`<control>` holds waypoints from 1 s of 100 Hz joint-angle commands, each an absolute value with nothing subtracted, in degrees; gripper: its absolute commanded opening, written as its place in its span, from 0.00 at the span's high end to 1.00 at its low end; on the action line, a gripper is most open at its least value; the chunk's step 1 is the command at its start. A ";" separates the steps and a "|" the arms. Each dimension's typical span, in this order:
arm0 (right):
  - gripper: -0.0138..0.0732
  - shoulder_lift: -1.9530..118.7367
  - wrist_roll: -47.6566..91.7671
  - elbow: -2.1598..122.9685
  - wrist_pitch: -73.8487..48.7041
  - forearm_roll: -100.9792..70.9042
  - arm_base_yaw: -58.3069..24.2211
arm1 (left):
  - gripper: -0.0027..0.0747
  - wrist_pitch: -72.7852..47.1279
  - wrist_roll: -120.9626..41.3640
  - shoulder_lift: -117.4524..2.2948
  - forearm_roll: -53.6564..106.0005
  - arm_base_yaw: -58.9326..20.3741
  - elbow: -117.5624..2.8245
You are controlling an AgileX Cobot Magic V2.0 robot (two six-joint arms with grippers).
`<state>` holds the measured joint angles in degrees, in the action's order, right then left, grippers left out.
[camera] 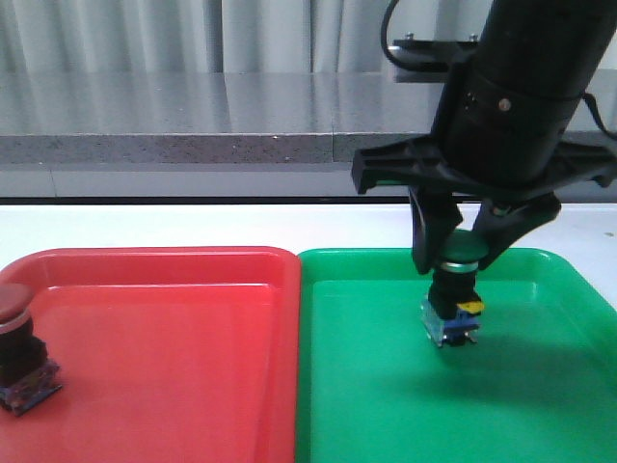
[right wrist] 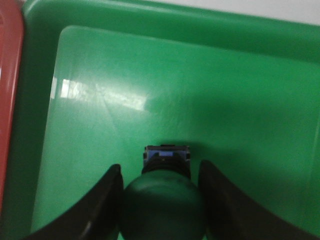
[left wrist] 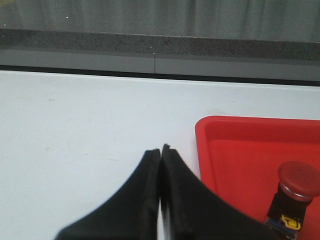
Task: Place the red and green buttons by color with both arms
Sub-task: 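Carry the green push-button into the green tray and set it down, then open the right gripper and lift it away from the green tray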
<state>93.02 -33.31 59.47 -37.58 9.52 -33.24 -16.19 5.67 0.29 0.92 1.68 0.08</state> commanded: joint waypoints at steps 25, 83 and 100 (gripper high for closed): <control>0.59 92.19 -34.46 57.02 -32.87 9.84 -34.69 | 0.99 -12.19 5.73 2.01 1.35 1.47 0.83; 0.12 81.92 -27.94 57.02 -31.10 7.18 -31.20 | 0.99 -12.19 5.73 2.01 1.35 1.47 0.83; 0.25 74.75 -16.06 56.48 -32.44 2.25 -21.82 | 0.99 -12.19 5.73 2.01 1.35 1.47 0.83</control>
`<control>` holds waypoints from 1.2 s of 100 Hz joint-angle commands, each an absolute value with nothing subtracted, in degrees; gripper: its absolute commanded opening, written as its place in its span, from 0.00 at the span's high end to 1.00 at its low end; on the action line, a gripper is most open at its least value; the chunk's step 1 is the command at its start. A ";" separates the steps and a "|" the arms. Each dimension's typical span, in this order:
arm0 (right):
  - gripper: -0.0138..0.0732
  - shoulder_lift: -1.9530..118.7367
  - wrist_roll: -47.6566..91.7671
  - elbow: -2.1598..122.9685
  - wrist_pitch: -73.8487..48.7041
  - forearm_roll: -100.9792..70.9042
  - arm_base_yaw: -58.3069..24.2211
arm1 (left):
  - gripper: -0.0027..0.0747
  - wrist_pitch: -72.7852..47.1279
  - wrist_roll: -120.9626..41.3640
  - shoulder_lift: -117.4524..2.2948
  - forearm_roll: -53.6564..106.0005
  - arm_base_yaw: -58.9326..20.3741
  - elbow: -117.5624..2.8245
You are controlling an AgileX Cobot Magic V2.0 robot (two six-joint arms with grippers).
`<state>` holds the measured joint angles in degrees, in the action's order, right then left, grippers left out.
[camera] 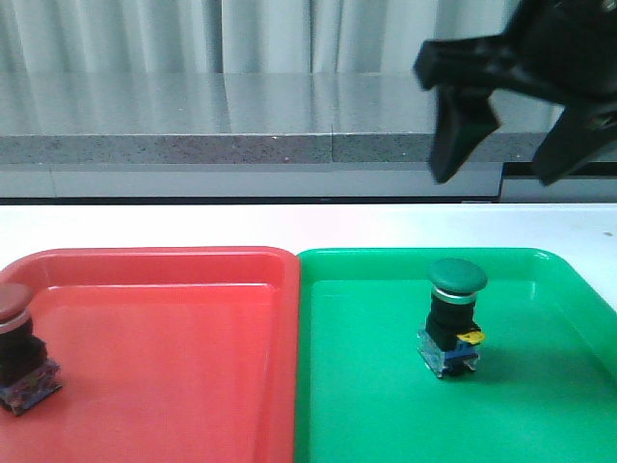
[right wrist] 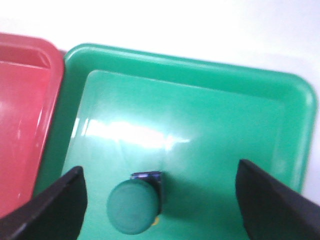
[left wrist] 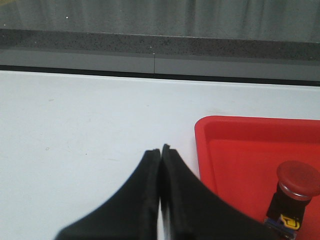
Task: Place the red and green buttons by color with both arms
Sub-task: 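Open the right gripper and lift it away from the green tray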
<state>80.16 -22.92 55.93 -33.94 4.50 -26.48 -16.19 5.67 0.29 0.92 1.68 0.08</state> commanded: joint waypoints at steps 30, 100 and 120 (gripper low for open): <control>0.83 61.25 -8.02 47.65 -30.57 0.64 -3.51 | 0.99 -12.19 5.73 2.01 1.35 1.47 0.83; 0.91 25.26 -7.05 14.99 -1.86 -1.05 0.83 | 0.99 -12.19 5.73 2.01 1.35 1.47 0.83; 0.91 14.36 -7.05 7.13 2.00 1.41 0.83 | 0.99 -12.19 5.73 2.01 1.35 1.47 0.83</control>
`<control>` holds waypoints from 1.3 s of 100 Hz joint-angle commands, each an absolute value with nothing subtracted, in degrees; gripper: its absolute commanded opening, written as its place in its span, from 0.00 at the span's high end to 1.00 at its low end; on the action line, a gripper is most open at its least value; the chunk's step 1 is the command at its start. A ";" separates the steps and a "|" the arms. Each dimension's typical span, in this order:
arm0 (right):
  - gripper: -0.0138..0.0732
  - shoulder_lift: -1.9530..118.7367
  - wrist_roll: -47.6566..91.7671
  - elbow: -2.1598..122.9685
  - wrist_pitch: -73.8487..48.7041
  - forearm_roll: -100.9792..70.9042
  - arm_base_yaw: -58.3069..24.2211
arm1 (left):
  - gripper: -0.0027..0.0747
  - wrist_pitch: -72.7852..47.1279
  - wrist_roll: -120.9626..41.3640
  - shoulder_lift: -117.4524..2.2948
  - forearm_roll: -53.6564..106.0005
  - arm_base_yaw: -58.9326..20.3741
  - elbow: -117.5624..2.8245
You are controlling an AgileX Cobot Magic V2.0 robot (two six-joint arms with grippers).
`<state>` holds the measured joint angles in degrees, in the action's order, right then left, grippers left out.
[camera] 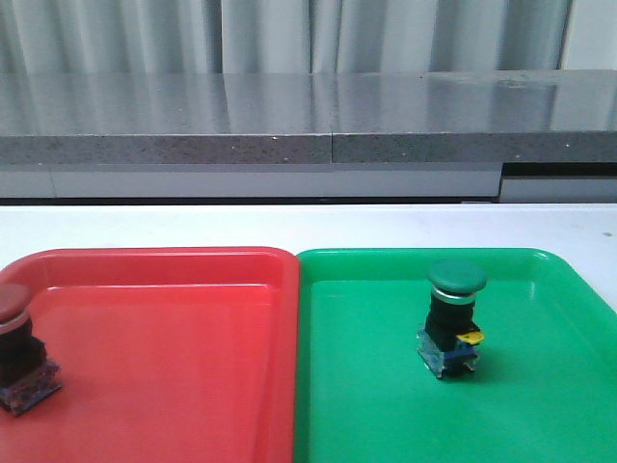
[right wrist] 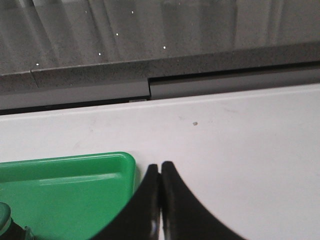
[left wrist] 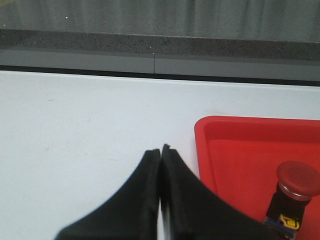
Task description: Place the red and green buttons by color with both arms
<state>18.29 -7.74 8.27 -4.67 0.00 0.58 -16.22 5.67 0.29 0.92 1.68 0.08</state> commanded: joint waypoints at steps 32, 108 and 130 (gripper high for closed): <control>0.91 4.35 0.40 -0.53 2.28 -0.82 0.90 | 0.99 -12.19 5.73 2.01 1.35 1.47 0.83; 0.91 -1.92 0.00 -0.47 -4.24 -1.48 0.90 | 0.99 -12.19 5.73 2.01 1.35 1.47 0.83; 0.91 -1.92 0.00 -0.47 -4.24 -1.48 0.90 | 0.99 -12.19 5.73 2.01 1.35 1.47 0.83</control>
